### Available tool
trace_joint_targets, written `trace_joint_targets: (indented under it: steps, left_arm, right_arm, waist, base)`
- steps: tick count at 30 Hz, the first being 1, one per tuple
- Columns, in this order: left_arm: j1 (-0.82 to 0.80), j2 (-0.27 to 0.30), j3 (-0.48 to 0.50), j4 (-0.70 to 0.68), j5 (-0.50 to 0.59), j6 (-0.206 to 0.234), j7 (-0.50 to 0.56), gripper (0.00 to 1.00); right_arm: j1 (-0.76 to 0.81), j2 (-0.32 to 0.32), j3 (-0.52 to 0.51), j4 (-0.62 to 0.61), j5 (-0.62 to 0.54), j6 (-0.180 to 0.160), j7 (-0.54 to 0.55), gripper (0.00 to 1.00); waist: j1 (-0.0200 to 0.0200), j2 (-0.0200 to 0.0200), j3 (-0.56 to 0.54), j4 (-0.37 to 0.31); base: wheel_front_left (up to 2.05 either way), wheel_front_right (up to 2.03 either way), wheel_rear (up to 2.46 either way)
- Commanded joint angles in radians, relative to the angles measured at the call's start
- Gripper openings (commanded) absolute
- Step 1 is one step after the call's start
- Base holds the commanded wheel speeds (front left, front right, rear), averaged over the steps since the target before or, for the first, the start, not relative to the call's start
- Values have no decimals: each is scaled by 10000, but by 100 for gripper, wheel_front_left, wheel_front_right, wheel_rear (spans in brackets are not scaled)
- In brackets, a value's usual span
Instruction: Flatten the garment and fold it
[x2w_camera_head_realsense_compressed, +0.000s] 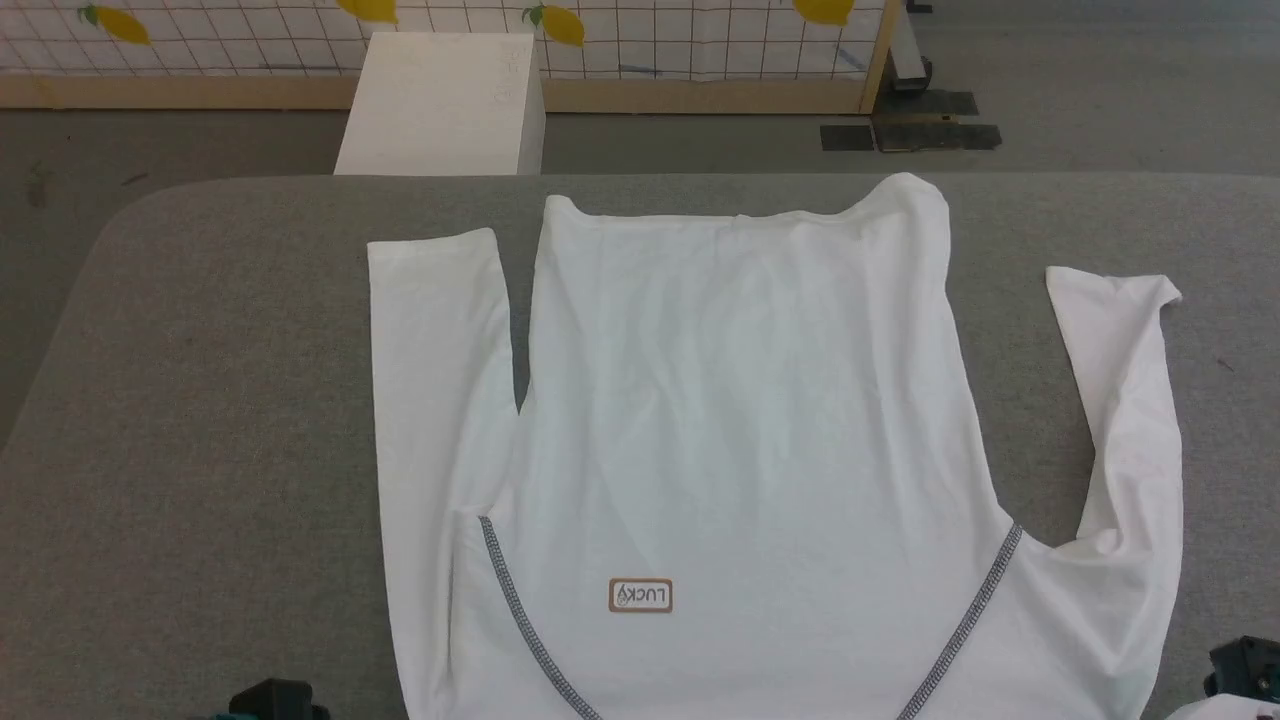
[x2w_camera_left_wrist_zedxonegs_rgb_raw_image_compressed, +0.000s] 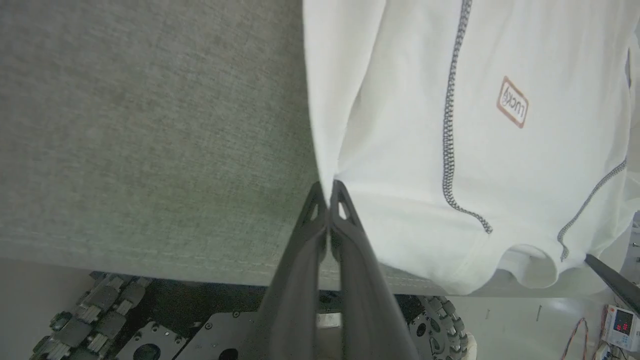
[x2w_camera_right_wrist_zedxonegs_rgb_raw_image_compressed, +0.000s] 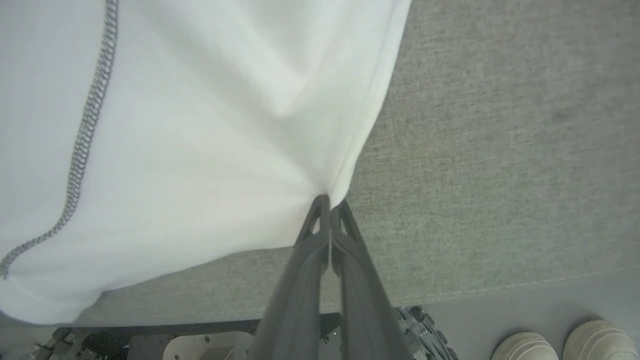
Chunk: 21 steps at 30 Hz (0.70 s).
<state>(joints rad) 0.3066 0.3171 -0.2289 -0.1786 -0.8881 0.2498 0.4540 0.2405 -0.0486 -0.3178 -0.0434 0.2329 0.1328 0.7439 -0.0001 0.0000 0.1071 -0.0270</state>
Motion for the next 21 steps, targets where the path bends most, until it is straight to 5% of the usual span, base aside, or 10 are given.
trace_joint_targets:
  steps: [1, 5, 6, 7, 8, 12, 13, 14, 21]
  left_arm:
    - [-161, -57, 11, 52, 146, -97, -153, 0]
    - [-289, -143, -65, 187, 176, -260, -330, 0]
    - [-305, -158, -93, 217, 188, -297, -363, 0]
    - [-324, -185, -119, 252, 194, -352, -420, 0]
    - [-338, -218, -133, 285, 190, -391, -472, 0]
    - [-372, -339, -212, 500, 252, -508, -720, 5]
    - [-377, -385, -216, 538, 269, -518, -805, 87]
    - [-393, -447, -220, 588, 292, -526, -912, 100]
    - [-404, -475, -359, 647, 542, -668, -1274, 100]
  right_arm:
    - [-109, -19, 79, 213, 86, -21, -168, 0]
    - [-203, -18, 244, 539, 126, -21, -401, 0]
    - [-218, -18, 259, 568, 111, -21, -459, 11]
    - [-227, -18, 290, 587, 83, -21, -519, 50]
    - [-229, -18, 296, 593, 77, -21, -571, 100]
    - [-191, -17, 190, 460, 173, -21, -815, 100]
    - [-169, -17, 160, 387, 206, -21, -865, 100]
    - [-139, -17, 117, 276, 246, -21, -928, 100]
    - [99, -17, -310, -675, 267, -21, -1315, 100]
  waist:
    - [1, 0, -1, 21]
    - [1, 0, 1, 63]
    - [1, 0, 1, 70]
    - [1, 0, -1, 77]
    - [1, 0, -7, 83]
    - [1, 0, -108, 104]
    - [1, 0, -134, 106]
    - [1, 0, -171, 112]
    - [1, 0, -449, 208]
  base:
    - [0, 0, 0]
    - [0, 0, 0]
    - [0, 0, 0]
    - [0, 0, 0]
    - [0, 0, 0]
    - [0, 0, 0]
    - [0, 0, 0]
    - [0, 0, 0]
    - [0, 0, 0]
